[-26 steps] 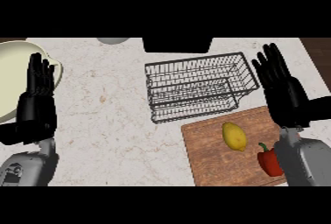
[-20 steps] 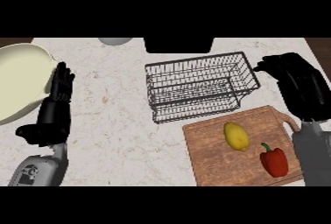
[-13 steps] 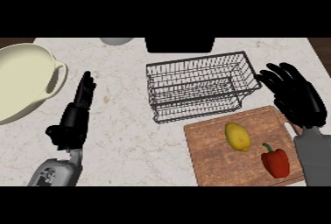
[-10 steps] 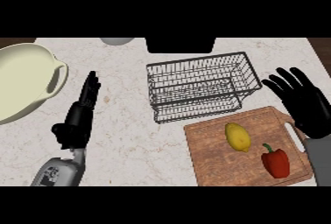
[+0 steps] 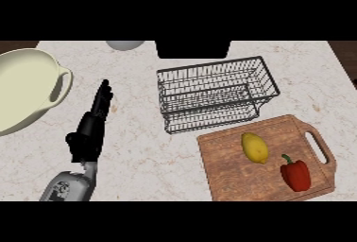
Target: Pick the lemon from the cutting board and place it in the tiered basket
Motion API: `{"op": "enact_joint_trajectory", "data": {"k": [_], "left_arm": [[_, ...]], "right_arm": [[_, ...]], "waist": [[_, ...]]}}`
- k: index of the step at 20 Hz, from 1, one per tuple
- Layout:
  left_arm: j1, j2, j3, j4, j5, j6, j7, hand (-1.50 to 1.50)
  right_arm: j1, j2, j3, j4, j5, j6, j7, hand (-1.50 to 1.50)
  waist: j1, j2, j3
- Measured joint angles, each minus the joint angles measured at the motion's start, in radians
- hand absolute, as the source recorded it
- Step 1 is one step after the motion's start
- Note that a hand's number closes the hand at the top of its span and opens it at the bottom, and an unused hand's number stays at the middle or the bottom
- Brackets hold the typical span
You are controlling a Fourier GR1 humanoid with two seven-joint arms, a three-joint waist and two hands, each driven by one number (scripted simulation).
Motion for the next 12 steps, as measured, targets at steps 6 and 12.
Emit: {"op": "enact_joint_trajectory", "data": {"k": [6, 12], "left_arm": [[0.009, -0.002, -0.007, -0.013, -0.004, 0.000, 0.011, 0.00], [0.006, 0.001, -0.005, -0.020, -0.009, -0.005, 0.021, 0.00]], "right_arm": [[-0.060, -0.104, -0.053, -0.254, 0.256, 0.018, -0.003, -1.50], [-0.048, -0.060, -0.029, -0.511, 0.532, 0.017, -0.014, -1.50]], "waist": [[0.000, -0.006, 0.000], [0.005, -0.003, 0.000]]}}
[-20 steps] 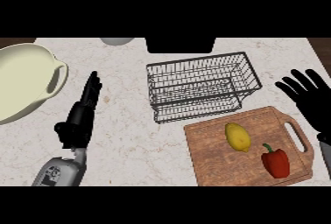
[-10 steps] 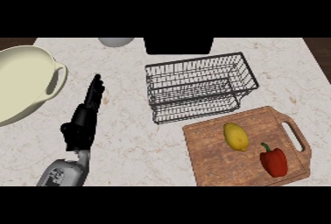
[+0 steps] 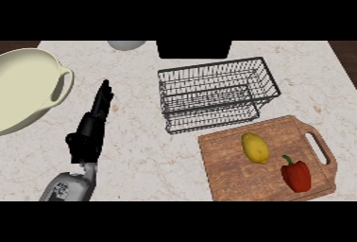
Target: Pick the lemon from the cutting board and place it in the tiered basket
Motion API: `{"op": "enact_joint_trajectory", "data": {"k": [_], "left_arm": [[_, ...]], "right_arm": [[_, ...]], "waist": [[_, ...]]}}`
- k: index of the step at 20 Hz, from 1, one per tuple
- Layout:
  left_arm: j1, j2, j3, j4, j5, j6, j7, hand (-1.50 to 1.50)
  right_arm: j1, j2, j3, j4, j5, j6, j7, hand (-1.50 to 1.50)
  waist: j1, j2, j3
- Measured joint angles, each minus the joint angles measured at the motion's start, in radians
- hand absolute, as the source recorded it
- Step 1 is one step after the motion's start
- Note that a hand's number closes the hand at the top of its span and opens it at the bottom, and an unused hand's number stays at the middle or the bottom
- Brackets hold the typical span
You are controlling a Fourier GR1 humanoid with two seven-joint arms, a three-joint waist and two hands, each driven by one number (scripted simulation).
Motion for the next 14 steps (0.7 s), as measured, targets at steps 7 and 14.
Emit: {"op": "enact_joint_trajectory", "data": {"k": [7, 14], "left_arm": [[0.011, -0.016, 0.001, 0.000, -0.020, -0.003, -0.014, 0.00], [-0.004, -0.022, 0.027, 0.005, -0.023, -0.022, 0.004, 0.00]], "right_arm": [[0.069, 0.080, 0.069, -0.157, 0.257, -0.010, -0.057, -1.50], [0.110, 0.094, 0.167, -0.224, 0.433, -0.042, -0.106, -1.50]], "waist": [[0.000, 0.001, -0.001], [-0.001, 0.001, -0.002]]}}
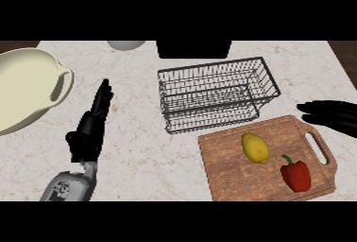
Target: Pick the lemon from the cutting board and place it in the tiered basket
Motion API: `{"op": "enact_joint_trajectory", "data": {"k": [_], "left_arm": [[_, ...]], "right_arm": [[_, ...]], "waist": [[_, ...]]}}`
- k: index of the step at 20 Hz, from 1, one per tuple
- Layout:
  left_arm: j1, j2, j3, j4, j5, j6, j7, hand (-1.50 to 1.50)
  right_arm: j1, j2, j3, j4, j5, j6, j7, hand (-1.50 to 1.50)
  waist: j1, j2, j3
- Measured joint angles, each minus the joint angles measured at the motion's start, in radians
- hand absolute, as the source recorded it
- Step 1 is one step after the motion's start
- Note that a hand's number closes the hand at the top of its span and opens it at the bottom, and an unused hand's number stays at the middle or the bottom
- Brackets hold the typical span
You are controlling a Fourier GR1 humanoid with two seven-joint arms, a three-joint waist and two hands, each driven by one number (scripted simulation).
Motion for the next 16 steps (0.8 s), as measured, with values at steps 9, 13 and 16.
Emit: {"op": "enact_joint_trajectory", "data": {"k": [9, 13, 16], "left_arm": [[0.000, -0.013, 0.017, -0.012, -0.021, -0.015, 0.018, 0.00], [0.000, -0.018, 0.028, -0.018, -0.024, -0.029, 0.022, 0.00], [0.027, -0.022, 0.025, -0.045, -0.035, -0.035, 0.022, 0.00]], "right_arm": [[0.083, -0.048, 0.084, -0.023, 0.184, -0.038, -0.074, -1.50], [0.079, -0.067, 0.129, 0.024, 0.307, -0.103, -0.148, -1.50], [0.088, -0.085, 0.146, 0.039, 0.368, -0.145, -0.195, -1.50]], "waist": [[-0.003, -0.001, 0.000], [0.000, 0.000, 0.000], [0.000, -0.001, 0.000]]}}
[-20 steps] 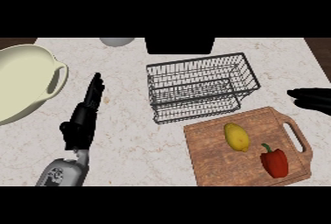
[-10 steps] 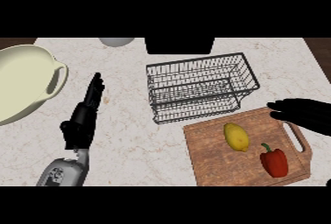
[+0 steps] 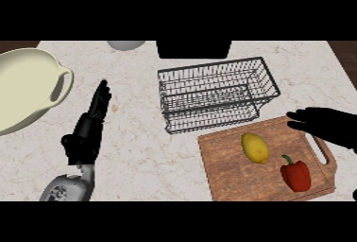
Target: Pick the lemon from the cutting board and place it in the tiered basket
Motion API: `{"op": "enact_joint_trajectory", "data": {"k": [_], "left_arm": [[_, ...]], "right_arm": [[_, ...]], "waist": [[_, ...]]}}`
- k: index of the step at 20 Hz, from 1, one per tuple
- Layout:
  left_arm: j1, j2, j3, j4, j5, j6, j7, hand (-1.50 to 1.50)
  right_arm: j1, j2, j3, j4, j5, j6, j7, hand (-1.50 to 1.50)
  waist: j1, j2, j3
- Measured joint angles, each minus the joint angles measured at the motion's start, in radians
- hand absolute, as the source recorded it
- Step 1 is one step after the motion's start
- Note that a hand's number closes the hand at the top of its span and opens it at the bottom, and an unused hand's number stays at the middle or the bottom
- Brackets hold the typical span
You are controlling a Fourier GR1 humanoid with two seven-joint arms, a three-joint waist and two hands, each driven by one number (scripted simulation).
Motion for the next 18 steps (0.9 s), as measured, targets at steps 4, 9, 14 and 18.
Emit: {"op": "enact_joint_trajectory", "data": {"k": [4, 9, 14, 18], "left_arm": [[-0.011, -0.013, 0.008, 0.019, -0.015, -0.001, -0.005, 0.00], [-0.015, -0.015, 0.019, 0.012, -0.016, -0.017, 0.004, 0.00], [-0.023, -0.021, 0.039, 0.029, -0.018, -0.031, -0.009, 0.00], [-0.017, -0.048, 0.031, 0.042, -0.043, -0.022, -0.020, 0.00]], "right_arm": [[0.017, -0.012, 0.041, 0.027, 0.080, -0.069, -0.064, -1.50], [0.024, -0.032, 0.099, 0.041, 0.166, -0.162, -0.159, -1.50], [0.025, -0.021, 0.123, 0.071, 0.243, -0.243, -0.220, -1.50], [0.018, 0.034, 0.133, 0.097, 0.304, -0.258, -0.205, -1.50]], "waist": [[-0.002, 0.000, 0.000], [-0.001, 0.000, 0.000], [-0.002, 0.000, 0.000], [-0.003, 0.000, -0.001]]}}
